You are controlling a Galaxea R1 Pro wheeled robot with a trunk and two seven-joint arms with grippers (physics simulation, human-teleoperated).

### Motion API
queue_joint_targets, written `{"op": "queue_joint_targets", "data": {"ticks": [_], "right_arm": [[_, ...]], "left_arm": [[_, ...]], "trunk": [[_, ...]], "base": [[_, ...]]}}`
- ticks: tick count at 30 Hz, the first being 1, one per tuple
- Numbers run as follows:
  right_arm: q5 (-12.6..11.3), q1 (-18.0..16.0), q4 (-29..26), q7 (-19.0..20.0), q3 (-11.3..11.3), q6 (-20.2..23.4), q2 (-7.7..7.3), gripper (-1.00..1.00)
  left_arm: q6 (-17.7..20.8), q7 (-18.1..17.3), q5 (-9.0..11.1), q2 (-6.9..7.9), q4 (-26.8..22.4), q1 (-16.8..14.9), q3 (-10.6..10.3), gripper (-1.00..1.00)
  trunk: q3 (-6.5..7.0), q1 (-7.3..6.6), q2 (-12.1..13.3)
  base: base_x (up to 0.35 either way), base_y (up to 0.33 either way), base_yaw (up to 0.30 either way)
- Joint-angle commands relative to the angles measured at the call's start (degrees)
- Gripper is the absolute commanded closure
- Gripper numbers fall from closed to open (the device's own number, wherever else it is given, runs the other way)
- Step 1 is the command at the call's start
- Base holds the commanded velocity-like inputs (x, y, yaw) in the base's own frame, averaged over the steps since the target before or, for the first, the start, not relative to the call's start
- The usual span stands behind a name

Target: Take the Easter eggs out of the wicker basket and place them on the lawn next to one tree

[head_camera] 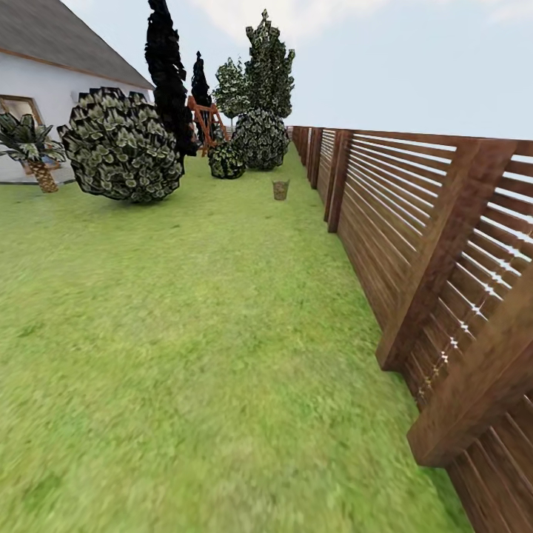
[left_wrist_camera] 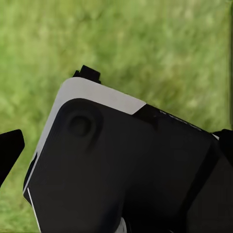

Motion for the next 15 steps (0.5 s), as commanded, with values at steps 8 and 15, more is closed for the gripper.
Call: {"op": "queue_joint_targets", "data": {"ticks": [8, 15], "right_arm": [[0.0, 0.02, 0.01, 0.0, 0.0, 0.0, 0.0, -1.0], [0.0, 0.0, 0.0, 0.0, 0.0, 0.0, 0.0, -1.0]], "left_arm": [[0.0, 0.0, 0.0, 0.0, 0.0, 0.0, 0.03, -1.0], [0.0, 0.0, 0.0, 0.0, 0.0, 0.0, 0.0, -1.0]], "trunk": [[0.0, 0.0, 0.0], [0.0, 0.0, 0.0]], "base": [[0.333, 0.0, 0.0], [0.333, 0.0, 0.0]]}}
